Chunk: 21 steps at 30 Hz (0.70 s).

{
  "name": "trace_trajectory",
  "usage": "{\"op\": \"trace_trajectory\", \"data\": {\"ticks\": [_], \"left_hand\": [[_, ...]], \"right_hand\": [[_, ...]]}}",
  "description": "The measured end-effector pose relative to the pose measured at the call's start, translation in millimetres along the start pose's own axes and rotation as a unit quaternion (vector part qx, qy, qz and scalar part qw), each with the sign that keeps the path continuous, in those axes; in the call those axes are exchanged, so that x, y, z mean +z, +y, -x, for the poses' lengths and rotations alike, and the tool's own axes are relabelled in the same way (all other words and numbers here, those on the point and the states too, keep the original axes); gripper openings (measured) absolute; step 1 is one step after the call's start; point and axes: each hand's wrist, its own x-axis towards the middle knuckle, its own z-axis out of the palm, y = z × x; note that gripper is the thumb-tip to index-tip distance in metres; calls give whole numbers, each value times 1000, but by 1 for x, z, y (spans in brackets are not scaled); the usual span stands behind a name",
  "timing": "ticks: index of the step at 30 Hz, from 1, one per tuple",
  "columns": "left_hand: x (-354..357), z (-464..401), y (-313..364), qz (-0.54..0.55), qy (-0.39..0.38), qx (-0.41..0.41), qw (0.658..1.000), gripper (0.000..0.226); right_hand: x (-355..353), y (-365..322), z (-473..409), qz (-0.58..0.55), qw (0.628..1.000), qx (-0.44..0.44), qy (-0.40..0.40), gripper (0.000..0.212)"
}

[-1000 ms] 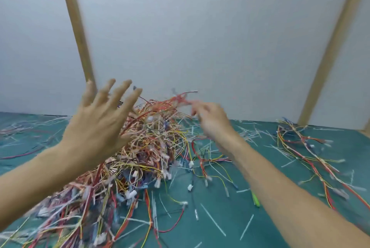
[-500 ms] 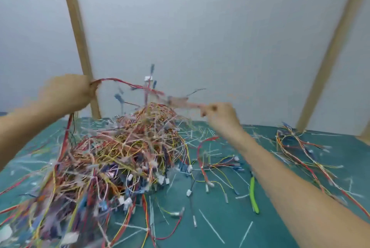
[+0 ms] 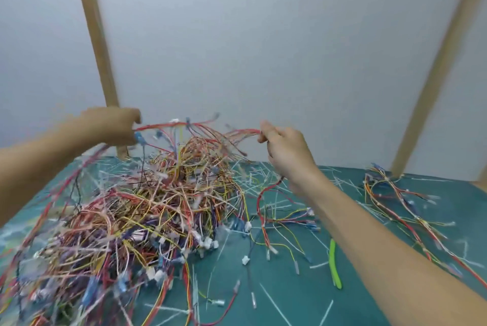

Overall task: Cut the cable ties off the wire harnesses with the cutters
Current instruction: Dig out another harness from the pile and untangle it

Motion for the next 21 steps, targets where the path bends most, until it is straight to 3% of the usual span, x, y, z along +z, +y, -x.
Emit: {"op": "trace_trajectory", "data": {"ticks": [2, 4, 8, 10, 12, 14, 15, 17, 19, 21], "left_hand": [[-16, 15, 34, 133, -2, 118, 984, 65], [-31, 38, 67, 167, -68, 222, 958, 78], [-47, 63, 89, 139, -321, 297, 888, 96], [-52, 68, 88, 153, -349, 324, 866, 94], [-55, 69, 91, 162, -237, 300, 910, 80], [-52, 67, 105, 133, -3, 234, 963, 69], [-47, 68, 117, 110, 76, 226, 965, 69], [-32, 78, 141, 58, 74, 238, 967, 71], [-18, 84, 152, 8, 52, 254, 966, 54], [-17, 79, 148, 17, 73, 256, 964, 34]], "right_hand": [[0, 7, 1, -10, 999, 31, -16, 47], [1, 13, 4, -10, 999, 33, -1, 46], [-7, 25, 8, 39, 999, -14, 33, 39], [-14, 28, 11, 54, 997, -40, 33, 36], [-20, 29, 15, 32, 998, -47, 1, 32], [-24, 27, 17, -28, 998, -40, -45, 28], [-25, 25, 19, -64, 996, -35, -58, 27], [-26, 22, 23, -104, 992, -36, -60, 23], [-29, 20, 26, -99, 992, -46, -58, 23], [-35, 19, 29, -23, 993, -59, -99, 21]]}}
